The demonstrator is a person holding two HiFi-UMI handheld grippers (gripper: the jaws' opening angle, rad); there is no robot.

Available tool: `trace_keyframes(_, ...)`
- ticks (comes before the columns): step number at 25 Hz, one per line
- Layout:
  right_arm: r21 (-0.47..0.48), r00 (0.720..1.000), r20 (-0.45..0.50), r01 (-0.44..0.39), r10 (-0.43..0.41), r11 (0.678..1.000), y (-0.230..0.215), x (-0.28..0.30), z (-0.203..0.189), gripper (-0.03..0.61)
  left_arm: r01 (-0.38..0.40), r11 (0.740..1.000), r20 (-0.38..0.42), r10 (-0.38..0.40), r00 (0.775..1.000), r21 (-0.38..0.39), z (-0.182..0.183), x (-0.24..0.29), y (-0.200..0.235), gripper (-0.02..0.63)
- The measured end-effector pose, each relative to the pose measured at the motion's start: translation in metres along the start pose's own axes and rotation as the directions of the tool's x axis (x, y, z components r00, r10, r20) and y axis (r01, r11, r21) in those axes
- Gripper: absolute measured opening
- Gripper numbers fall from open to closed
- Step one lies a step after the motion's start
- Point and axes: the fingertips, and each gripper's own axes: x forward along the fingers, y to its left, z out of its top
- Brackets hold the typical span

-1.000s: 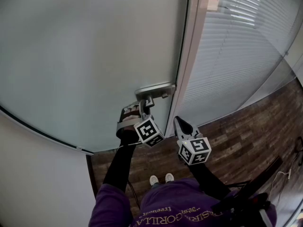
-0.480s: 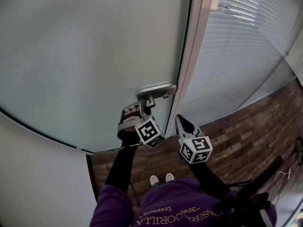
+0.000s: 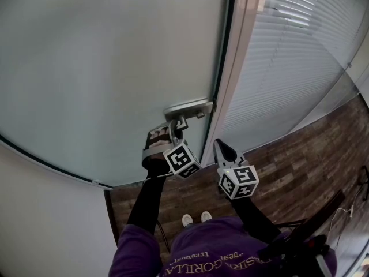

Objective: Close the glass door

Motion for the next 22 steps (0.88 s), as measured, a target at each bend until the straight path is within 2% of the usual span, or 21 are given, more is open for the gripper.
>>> trace_keyframes(9, 0.005, 1.000, 0.001, 0.006, -0.006, 1.000, 0.001, -0.006, -0.001, -0.003, 0.019, 1.000, 0.013, -0.019, 1.000, 0.017, 0.001, 0.000, -0.004, 0.114)
trace_keyframes(13, 0.007, 1.000, 0.000, 0.014, -0.014, 1.000, -0.001, -0.007, -0.002, -0.003, -0.066, 0.997, 0.063, 0.064, 0.996, 0.038, 0.003, -0.002, -0.004, 0.115)
trace_keyframes(18, 0.010, 1.000, -0.001, 0.018, -0.018, 1.000, 0.000, -0.008, -0.004, -0.003, -0.138, 0.990, 0.102, 0.135, 0.985, 0.019, -0.002, -0.020, 0.004, 0.127)
trace_keyframes(20, 0.009, 1.000, 0.003, 0.014, -0.014, 1.000, 0.003, -0.008, -0.003, -0.003, -0.156, 0.988, 0.111, 0.156, 0.981, -0.013, -0.008, -0.033, 0.006, 0.129)
trace_keyframes(22, 0.007, 1.000, 0.005, 0.007, -0.007, 1.000, 0.008, -0.008, -0.003, -0.003, -0.198, 0.977, 0.130, 0.206, 0.970, -0.077, -0.013, -0.051, 0.011, 0.127)
